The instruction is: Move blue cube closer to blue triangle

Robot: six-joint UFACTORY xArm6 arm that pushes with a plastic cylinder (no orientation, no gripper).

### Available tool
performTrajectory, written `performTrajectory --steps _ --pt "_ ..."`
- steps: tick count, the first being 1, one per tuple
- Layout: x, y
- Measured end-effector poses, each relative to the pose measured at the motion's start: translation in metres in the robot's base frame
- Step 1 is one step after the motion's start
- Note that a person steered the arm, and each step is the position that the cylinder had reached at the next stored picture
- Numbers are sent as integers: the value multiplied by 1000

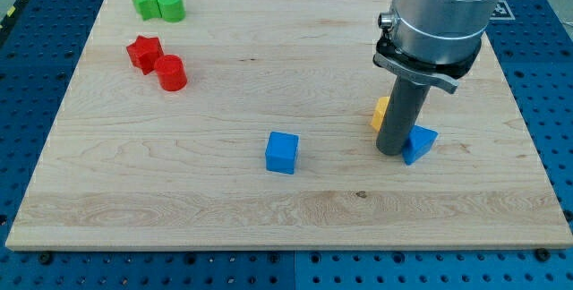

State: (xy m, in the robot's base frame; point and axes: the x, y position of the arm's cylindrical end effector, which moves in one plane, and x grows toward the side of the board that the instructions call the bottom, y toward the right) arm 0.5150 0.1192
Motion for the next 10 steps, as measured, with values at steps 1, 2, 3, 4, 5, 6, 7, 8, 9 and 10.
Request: performTrajectory --steps 1,2,3,4,5,6,7,8,9,10 --pt "24 -2" --pt "44 -28" --pt "52 -83" --pt "50 -141" --pt "23 -187" --pt "-5 -197" --pt "-5 -198" --pt "2 -177" --pt "19 -132" --pt "22 -88"
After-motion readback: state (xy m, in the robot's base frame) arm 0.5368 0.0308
